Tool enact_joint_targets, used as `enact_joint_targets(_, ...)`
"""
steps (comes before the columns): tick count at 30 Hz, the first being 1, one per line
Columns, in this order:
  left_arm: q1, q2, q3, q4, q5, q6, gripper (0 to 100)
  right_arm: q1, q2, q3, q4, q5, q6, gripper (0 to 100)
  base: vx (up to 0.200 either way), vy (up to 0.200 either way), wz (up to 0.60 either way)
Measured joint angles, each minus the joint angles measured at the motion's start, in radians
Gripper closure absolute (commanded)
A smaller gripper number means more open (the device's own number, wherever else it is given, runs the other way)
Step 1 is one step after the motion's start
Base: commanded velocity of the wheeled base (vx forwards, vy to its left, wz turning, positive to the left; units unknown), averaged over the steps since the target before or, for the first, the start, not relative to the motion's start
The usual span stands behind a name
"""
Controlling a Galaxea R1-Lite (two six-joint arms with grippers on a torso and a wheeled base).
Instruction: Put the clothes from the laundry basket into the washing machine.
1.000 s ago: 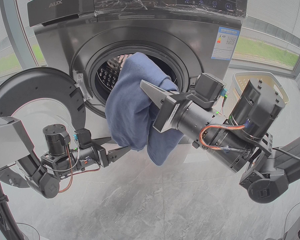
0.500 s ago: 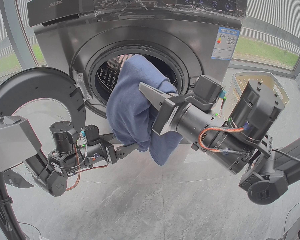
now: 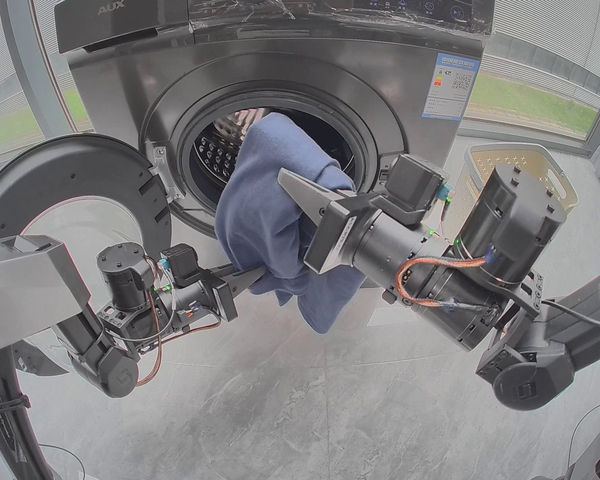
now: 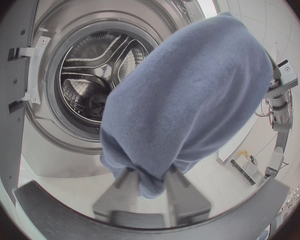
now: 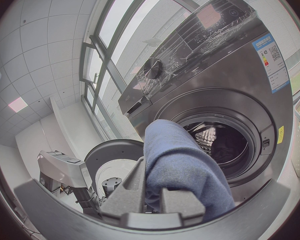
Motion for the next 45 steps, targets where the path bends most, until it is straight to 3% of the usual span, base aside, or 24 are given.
enact_joint_targets(5,-0.001,-0.003,0.055,-0.066,0.012,0.005,100,-0.007,0.006,0.0,0.002,0.0,0.0,100,0.0,0.0,0.0)
enact_joint_targets(14,-0.007,-0.124,0.238,-0.081,0.003,0.013,100,-0.023,0.026,0.014,-0.003,0.001,0.001,100,0.0,0.0,0.0)
enact_joint_targets(20,-0.045,-0.275,0.328,-0.081,-0.039,0.001,100,-0.043,0.07,0.053,-0.041,0.002,-0.003,100,0.0,0.0,0.0)
enact_joint_targets(28,-0.091,-0.396,0.34,-0.081,-0.049,-0.011,100,-0.049,0.154,0.083,-0.089,0.002,-0.01,100,0.0,0.0,0.0)
enact_joint_targets(29,-0.092,-0.403,0.336,-0.081,-0.049,-0.011,100,-0.049,0.164,0.085,-0.094,0.002,-0.011,0,0.0,0.0,0.0)
enact_joint_targets(35,-0.093,-0.422,0.307,-0.081,-0.044,-0.013,100,-0.047,0.191,0.11,-0.102,0.002,-0.015,0,0.0,0.0,0.0)
enact_joint_targets(38,-0.09,-0.426,0.288,-0.081,-0.032,-0.027,100,-0.047,0.197,0.149,-0.105,0.002,-0.028,0,0.0,0.0,0.0)
enact_joint_targets(45,-0.089,-0.427,0.214,-0.08,0.065,-0.063,100,-0.052,0.203,0.288,-0.13,0.003,-0.076,0,0.0,0.0,0.0)
